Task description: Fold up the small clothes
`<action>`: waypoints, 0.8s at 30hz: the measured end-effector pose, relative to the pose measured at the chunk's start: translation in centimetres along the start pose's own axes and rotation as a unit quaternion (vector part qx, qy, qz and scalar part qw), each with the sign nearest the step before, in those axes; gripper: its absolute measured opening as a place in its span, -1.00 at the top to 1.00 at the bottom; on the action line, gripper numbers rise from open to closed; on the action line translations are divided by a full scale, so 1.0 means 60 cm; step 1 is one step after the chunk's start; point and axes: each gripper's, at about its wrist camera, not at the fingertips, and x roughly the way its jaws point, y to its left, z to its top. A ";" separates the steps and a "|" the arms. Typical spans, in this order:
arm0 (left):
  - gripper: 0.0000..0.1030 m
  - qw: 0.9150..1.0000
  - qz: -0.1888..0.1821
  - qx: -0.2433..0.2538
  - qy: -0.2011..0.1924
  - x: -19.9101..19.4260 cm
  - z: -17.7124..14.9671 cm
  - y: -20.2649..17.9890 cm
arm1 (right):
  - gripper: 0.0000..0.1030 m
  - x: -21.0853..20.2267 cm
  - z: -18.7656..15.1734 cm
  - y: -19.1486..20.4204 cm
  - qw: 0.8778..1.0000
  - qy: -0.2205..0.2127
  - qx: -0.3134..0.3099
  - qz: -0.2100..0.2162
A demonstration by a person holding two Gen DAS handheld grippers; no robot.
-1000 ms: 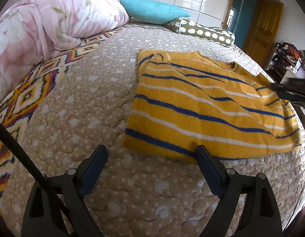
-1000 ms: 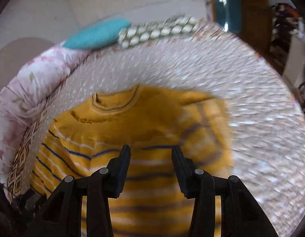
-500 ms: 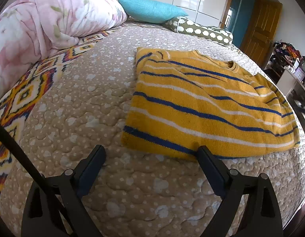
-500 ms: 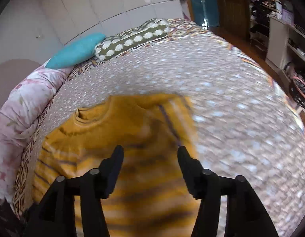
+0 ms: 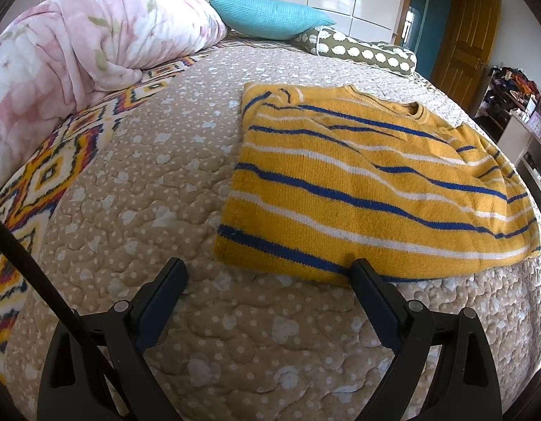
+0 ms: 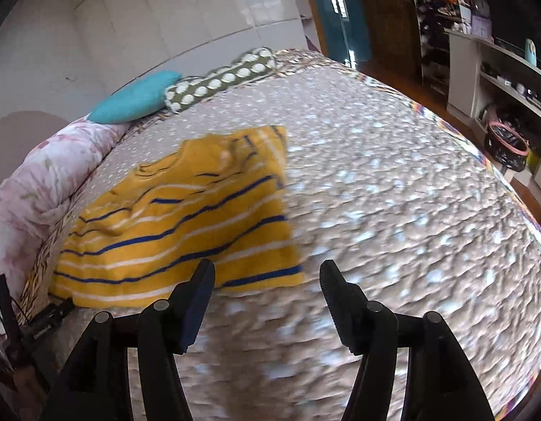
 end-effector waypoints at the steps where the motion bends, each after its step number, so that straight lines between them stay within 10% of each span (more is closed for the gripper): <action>1: -0.83 1.000 0.000 0.000 0.000 0.000 0.000 0.000 | -0.29 0.003 -0.002 0.010 1.000 0.001 0.004 0.012; 24: -0.85 1.000 0.000 0.001 0.001 0.001 0.001 0.000 | -0.36 0.070 -0.064 0.086 0.997 0.063 -0.012 0.041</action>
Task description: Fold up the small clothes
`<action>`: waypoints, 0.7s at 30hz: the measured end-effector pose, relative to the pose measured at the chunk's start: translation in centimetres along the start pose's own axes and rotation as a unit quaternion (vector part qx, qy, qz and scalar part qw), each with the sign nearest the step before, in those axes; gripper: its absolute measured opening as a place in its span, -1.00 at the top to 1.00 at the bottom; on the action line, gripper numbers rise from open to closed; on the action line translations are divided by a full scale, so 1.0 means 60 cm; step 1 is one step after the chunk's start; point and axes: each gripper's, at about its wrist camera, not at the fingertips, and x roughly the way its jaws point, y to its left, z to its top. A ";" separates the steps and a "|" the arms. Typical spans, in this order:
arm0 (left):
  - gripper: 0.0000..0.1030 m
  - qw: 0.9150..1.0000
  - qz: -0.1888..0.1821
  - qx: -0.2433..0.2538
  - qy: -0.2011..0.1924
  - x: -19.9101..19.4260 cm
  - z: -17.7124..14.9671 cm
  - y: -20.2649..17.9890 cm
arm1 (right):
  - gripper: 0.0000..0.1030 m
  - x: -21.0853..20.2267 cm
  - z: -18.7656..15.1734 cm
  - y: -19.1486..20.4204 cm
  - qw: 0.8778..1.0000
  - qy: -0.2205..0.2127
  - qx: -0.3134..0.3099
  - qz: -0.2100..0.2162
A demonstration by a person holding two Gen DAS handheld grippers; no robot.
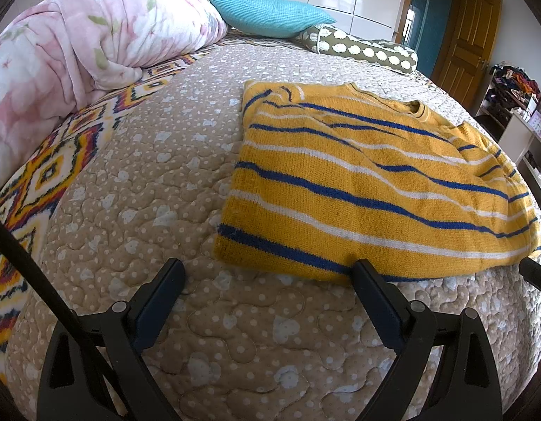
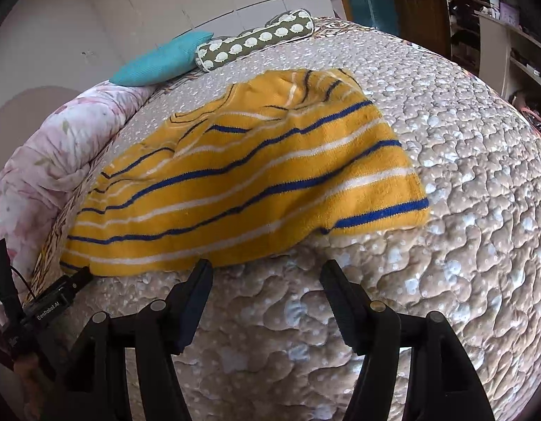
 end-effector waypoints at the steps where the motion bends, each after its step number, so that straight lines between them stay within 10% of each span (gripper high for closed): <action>1: -0.85 1.000 0.000 0.000 0.000 0.000 0.000 0.000 | -0.36 0.001 -0.001 0.001 1.000 0.000 -0.001 -0.001; 21: -0.86 1.000 0.000 0.001 0.001 0.000 0.001 0.000 | -0.47 0.007 -0.011 0.012 1.000 -0.010 -0.025 -0.015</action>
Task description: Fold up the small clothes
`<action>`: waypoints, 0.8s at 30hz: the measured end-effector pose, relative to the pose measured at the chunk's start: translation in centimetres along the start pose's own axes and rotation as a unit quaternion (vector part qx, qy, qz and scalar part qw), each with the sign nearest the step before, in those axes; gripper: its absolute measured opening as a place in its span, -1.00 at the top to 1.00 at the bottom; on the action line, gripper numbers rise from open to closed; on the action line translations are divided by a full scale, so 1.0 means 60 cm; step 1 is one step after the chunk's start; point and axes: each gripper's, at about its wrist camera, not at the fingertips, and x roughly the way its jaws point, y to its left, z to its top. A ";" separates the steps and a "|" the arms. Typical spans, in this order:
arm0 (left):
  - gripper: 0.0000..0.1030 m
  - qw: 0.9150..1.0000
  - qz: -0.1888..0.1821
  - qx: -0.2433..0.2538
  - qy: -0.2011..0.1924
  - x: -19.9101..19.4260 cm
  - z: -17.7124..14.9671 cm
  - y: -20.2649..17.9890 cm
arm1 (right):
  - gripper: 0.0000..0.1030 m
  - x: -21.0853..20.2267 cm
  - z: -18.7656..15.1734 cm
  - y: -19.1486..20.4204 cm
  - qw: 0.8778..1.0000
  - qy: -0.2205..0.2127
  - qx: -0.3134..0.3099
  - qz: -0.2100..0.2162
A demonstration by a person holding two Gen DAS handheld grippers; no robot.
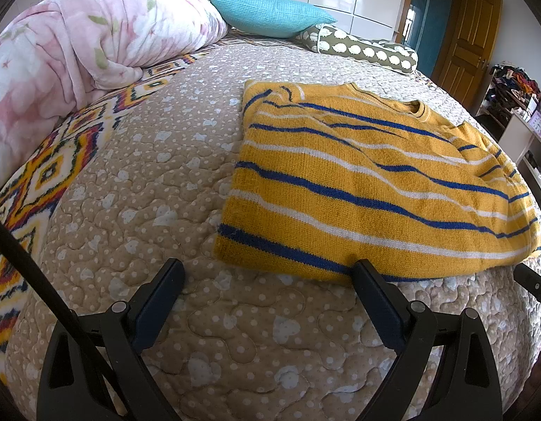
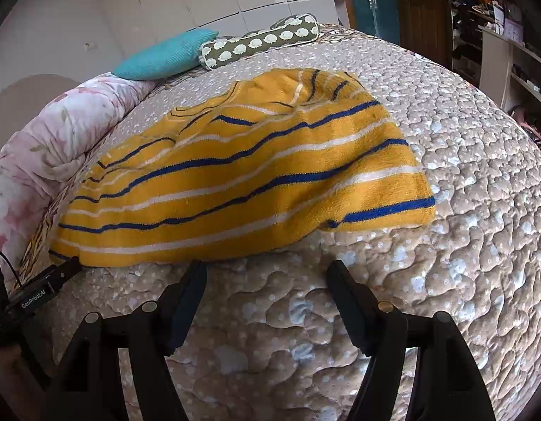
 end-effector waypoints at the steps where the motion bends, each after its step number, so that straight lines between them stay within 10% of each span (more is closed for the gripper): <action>1: -0.86 1.000 0.000 0.000 0.000 0.000 0.000 0.000 | -0.47 0.000 0.000 0.000 1.000 -0.001 0.000 -0.001; 24: -0.86 1.000 0.001 0.000 0.001 -0.001 0.002 -0.001 | -0.52 -0.014 0.012 -0.039 0.999 -0.013 0.030 -0.006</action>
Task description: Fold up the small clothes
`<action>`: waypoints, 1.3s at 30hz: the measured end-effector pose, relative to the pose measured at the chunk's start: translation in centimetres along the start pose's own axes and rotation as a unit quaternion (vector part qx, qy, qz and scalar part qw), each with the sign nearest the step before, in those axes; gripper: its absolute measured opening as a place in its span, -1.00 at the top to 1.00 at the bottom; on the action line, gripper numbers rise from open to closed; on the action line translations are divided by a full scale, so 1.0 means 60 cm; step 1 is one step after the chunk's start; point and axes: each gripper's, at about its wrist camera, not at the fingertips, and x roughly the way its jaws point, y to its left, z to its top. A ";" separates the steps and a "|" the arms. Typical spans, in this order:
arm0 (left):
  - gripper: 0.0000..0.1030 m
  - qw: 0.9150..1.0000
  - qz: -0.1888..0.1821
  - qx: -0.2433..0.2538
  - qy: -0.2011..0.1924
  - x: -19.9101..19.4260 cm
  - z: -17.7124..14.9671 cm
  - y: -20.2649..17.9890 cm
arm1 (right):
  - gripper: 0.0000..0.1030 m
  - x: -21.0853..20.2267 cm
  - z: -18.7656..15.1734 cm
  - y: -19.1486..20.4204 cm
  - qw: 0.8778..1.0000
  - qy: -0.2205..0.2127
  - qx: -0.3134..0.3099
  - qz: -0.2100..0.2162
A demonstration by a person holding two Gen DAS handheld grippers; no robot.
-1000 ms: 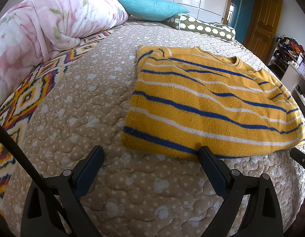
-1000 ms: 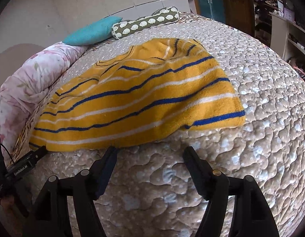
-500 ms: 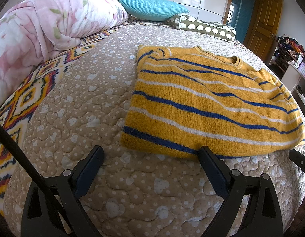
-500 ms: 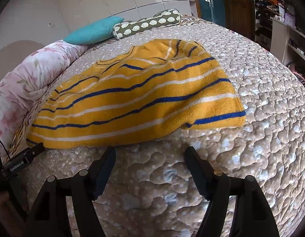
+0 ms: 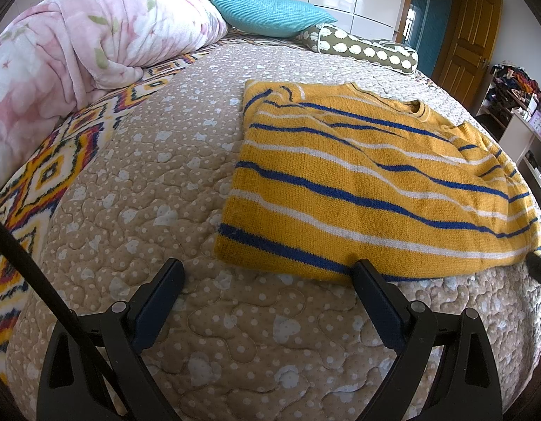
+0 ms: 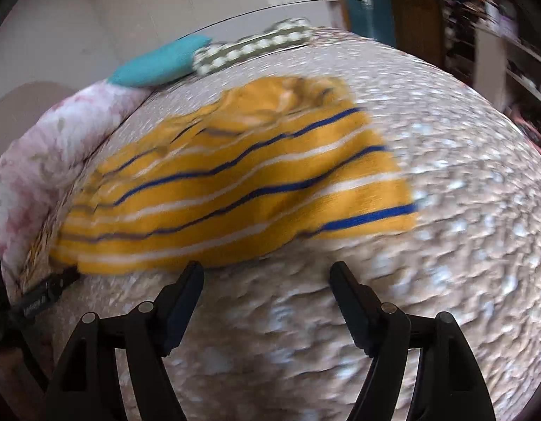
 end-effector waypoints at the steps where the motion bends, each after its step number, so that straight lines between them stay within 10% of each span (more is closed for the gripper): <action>1: -0.86 1.000 0.000 -0.001 0.000 0.000 0.000 0.000 | -0.52 -0.004 0.006 -0.019 1.000 -0.005 0.021 -0.001; 12: -0.86 1.000 0.000 -0.002 0.000 0.000 -0.004 0.003 | -0.46 0.045 0.088 -0.118 0.992 -0.023 0.116 0.032; 14: -0.86 1.000 -0.011 -0.011 -0.001 -0.006 -0.005 0.009 | 0.35 0.060 0.109 -0.106 0.993 -0.012 0.118 0.019; 16: -0.86 0.999 -0.033 -0.027 -0.004 -0.019 -0.003 0.023 | 0.67 0.058 0.130 -0.089 0.993 0.006 0.118 0.028; 19: -0.86 0.997 -0.045 -0.056 -0.025 -0.048 0.005 0.056 | 0.71 0.020 0.179 -0.028 0.997 -0.011 0.077 0.018; 24: -0.86 0.991 0.041 -0.101 -0.082 -0.090 0.012 0.137 | 0.80 -0.021 0.235 0.161 0.996 -0.029 -0.025 0.075; 30: -0.86 0.974 0.064 -0.200 -0.079 -0.094 0.000 0.247 | 0.81 0.077 0.168 0.400 0.978 0.046 -0.141 0.144; 39: -0.86 0.963 0.017 -0.262 -0.063 -0.105 -0.025 0.293 | 0.80 0.196 0.084 0.465 0.963 0.113 -0.211 0.126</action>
